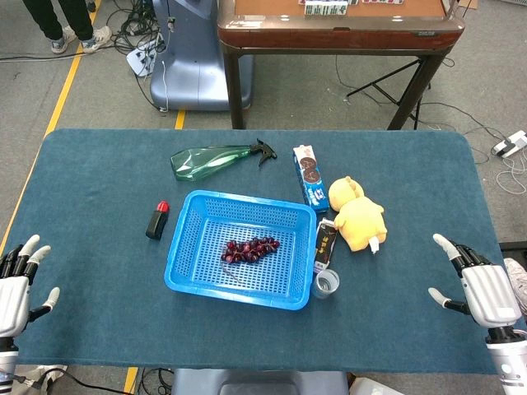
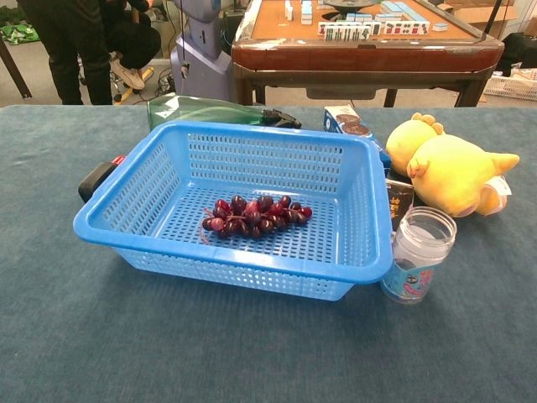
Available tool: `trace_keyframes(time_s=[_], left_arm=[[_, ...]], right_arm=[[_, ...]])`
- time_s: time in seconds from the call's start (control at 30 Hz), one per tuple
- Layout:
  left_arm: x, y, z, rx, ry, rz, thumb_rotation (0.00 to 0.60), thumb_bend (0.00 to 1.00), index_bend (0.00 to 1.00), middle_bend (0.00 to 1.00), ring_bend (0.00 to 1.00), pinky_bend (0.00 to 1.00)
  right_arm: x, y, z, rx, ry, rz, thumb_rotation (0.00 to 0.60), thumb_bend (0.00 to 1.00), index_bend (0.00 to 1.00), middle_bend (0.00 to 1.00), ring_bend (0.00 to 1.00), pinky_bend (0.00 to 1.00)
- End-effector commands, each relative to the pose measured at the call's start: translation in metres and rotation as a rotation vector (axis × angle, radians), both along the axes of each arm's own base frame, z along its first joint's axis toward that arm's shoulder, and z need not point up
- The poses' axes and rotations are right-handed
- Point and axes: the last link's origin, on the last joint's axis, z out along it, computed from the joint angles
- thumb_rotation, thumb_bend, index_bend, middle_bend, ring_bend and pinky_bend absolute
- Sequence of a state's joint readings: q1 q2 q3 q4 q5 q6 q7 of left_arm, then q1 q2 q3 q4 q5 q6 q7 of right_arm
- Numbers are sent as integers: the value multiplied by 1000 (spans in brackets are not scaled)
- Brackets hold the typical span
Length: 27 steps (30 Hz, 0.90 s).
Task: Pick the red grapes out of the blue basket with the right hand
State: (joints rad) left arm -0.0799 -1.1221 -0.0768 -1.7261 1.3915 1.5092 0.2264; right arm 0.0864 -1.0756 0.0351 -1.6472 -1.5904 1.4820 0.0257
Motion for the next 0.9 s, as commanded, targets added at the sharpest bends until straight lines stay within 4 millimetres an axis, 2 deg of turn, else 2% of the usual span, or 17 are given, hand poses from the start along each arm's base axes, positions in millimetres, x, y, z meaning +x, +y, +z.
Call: trace_keyframes(time_s=[0.03, 0.27, 0.4, 0.63, 0.77, 0.9], left_arm=[[-1, -1, 0, -2, -2, 3, 600, 327, 191, 62, 52, 80], [-1, -2, 1, 3, -9, -1, 600, 327, 191, 62, 52, 80], [-2, -3, 2, 5, -12, 2, 600, 327, 191, 62, 52, 80], [-4, -6, 3, 5, -16, 8, 600, 327, 191, 62, 52, 80], [-5, -9, 7, 12, -15, 11, 600, 327, 191, 62, 52, 80], [-6, -12, 11, 24, -13, 13, 600, 327, 191, 62, 52, 80]], right_arm=[[2, -1, -2, 11, -1, 10, 600, 138, 110, 230, 236, 428], [13, -7, -9, 46, -5, 58, 600, 138, 110, 233, 236, 428], [31, -18, -14, 82, -7, 127, 600, 138, 110, 250, 236, 428], [92, -59, -28, 214, 12, 316, 600, 145, 110, 257, 236, 428], [138, -87, -45, 309, 39, 410, 600, 146, 110, 258, 236, 428], [175, -113, -68, 378, 49, 443, 600, 147, 110, 258, 236, 428]])
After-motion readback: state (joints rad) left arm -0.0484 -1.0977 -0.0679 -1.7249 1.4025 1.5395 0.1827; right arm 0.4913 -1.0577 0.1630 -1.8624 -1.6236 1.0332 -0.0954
